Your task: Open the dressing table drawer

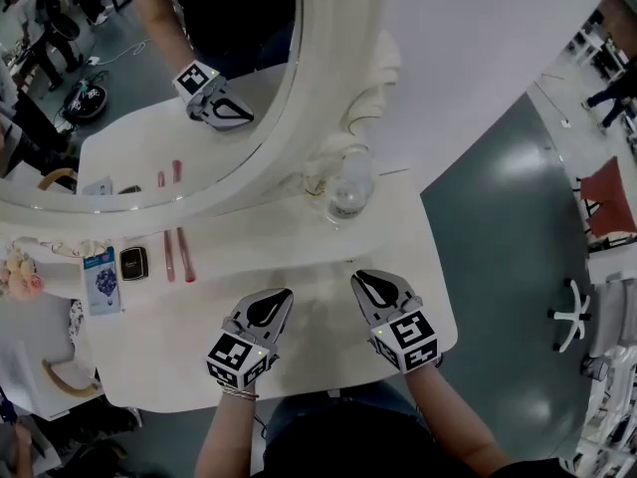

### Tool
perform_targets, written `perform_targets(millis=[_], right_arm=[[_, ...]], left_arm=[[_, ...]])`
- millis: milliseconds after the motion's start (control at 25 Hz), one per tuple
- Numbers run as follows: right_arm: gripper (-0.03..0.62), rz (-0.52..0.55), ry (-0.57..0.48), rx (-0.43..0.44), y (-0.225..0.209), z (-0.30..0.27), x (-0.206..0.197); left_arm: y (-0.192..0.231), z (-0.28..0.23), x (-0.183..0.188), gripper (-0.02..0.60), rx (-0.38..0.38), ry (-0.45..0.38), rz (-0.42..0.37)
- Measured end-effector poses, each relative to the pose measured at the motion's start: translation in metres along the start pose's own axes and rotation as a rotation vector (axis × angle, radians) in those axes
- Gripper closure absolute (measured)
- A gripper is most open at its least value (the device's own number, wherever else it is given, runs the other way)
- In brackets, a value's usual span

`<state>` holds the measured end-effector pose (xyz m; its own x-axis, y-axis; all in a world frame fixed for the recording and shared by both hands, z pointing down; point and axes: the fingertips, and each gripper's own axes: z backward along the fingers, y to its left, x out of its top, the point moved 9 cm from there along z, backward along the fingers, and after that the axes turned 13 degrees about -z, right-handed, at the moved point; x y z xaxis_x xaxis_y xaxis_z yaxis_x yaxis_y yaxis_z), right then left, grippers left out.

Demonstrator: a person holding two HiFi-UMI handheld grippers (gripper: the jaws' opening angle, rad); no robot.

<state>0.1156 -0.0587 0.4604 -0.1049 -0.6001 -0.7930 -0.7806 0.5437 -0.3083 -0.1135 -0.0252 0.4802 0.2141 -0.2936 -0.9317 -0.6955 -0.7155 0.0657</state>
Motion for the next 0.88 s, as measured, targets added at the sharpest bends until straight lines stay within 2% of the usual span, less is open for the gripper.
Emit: perform_targets(millis=[160, 600, 880], right_arm=[[0.511, -0.012, 0.017, -0.032, -0.003, -0.008, -0.004], [0.431, -0.025, 0.057, -0.127, -0.016, -0.034, -0.011], [0.428, -0.029, 0.061, -0.141, -0.02, -0.048, -0.012]], left_arm=[[0.003, -0.006, -0.007, 0.565, -0.028, -0.004, 0.017], [0.01, -0.016, -0.012, 0.565, -0.045, 0.007, 0.01], [0.01, -0.015, -0.012, 0.565, -0.048, 0.003, 0.009]])
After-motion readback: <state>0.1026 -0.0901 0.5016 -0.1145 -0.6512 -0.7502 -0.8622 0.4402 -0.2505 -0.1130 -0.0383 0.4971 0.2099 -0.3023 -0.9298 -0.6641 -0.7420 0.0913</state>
